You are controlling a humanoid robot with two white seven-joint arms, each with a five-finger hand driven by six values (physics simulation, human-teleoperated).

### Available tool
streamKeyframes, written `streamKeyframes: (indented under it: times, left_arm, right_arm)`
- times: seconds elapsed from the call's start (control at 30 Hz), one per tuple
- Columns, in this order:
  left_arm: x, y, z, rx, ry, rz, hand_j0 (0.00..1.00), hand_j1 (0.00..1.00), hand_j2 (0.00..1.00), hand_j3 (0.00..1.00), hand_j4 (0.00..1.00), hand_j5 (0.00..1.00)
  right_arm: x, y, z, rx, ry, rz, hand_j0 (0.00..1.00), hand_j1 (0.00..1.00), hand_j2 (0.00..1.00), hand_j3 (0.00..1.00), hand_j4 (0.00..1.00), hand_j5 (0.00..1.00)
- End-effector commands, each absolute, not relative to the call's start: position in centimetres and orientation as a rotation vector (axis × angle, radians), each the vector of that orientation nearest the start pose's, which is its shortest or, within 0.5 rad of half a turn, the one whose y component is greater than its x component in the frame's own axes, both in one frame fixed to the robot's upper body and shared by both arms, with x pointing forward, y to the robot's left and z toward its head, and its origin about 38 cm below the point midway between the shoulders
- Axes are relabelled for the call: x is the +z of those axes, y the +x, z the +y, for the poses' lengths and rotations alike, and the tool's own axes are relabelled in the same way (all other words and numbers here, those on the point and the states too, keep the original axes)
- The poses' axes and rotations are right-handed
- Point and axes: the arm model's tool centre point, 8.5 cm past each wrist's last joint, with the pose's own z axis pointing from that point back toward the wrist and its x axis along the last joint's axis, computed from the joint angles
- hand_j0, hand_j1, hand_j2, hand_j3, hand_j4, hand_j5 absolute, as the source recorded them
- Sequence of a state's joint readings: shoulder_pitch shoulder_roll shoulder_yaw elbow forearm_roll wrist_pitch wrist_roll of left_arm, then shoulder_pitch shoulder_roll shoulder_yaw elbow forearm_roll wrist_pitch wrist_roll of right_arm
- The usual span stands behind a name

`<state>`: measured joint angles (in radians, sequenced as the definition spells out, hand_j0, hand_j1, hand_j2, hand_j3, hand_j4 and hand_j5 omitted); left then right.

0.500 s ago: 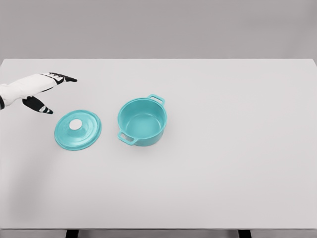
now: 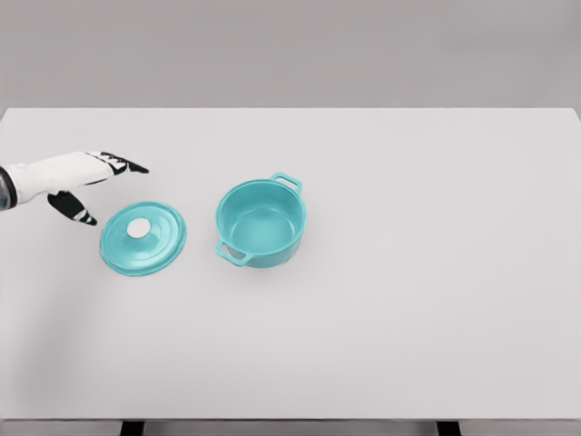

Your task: Cover the pot with left arm

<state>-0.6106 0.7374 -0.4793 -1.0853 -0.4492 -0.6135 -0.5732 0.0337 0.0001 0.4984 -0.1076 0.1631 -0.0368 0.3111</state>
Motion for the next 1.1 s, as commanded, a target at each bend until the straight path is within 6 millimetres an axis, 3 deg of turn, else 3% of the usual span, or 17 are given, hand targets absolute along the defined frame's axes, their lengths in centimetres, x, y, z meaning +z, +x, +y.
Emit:
streamKeyframes:
  times: [0.0,0.03,0.13,0.23,0.3,0.57,0.63,0.8,1.07]
  left_arm:
    - [16.5,45.5,37.2,-1.9,0.391,-1.18,1.0,1.0,1.0,1.0,1.0,1.0]
    - [18.0,44.7,36.6,-1.956,0.406,-1.205,1.0,1.0,1.0,1.0,1.0,1.0]
    - [20.0,43.7,39.7,-1.854,0.303,-1.24,1.0,1.0,1.0,1.0,1.0,1.0]
    - [19.9,44.3,37.3,-1.935,0.235,-1.218,1.0,1.0,1.0,1.0,1.0,1.0]
    - [18.4,44.3,34.7,-1.971,0.168,-1.231,1.0,1.0,1.0,1.0,1.0,1.0]
    - [16.1,43.9,34.1,-2.05,0.156,-1.135,1.0,1.0,1.0,1.0,1.0,1.0]
    - [15.6,44.0,32.9,-2.078,0.151,-1.135,1.0,1.0,1.0,1.0,1.0,1.0]
    - [15.4,44.2,32.9,-2.105,0.176,-1.109,0.99,0.99,0.99,0.99,0.99,0.99]
    - [16.4,44.0,34.7,-2.098,0.213,-1.088,1.0,1.0,1.0,1.0,1.0,1.0]
  right_arm:
    - [-26.2,-0.1,-23.1,0.67,0.257,0.022,1.0,1.0,1.0,1.0,1.0,1.0]
    - [-26.2,-0.1,-23.1,0.67,0.257,0.022,1.0,1.0,1.0,1.0,1.0,1.0]
    - [-26.2,-0.1,-23.1,0.67,0.257,0.022,1.0,1.0,1.0,1.0,1.0,1.0]
    - [-26.2,-0.1,-23.1,0.67,0.257,0.022,1.0,1.0,1.0,1.0,1.0,1.0]
    - [-26.2,-0.1,-23.1,0.67,0.257,0.022,1.0,1.0,1.0,1.0,1.0,1.0]
    - [-26.2,-0.1,-23.1,0.67,0.257,0.022,1.0,1.0,1.0,1.0,1.0,1.0]
    - [-26.2,-0.1,-23.1,0.67,0.257,0.022,1.0,1.0,1.0,1.0,1.0,1.0]
    - [-26.2,-0.1,-23.1,0.67,0.257,0.022,1.0,1.0,1.0,1.0,1.0,1.0]
    - [-26.2,-0.1,-23.1,0.67,0.257,0.022,1.0,1.0,1.0,1.0,1.0,1.0]
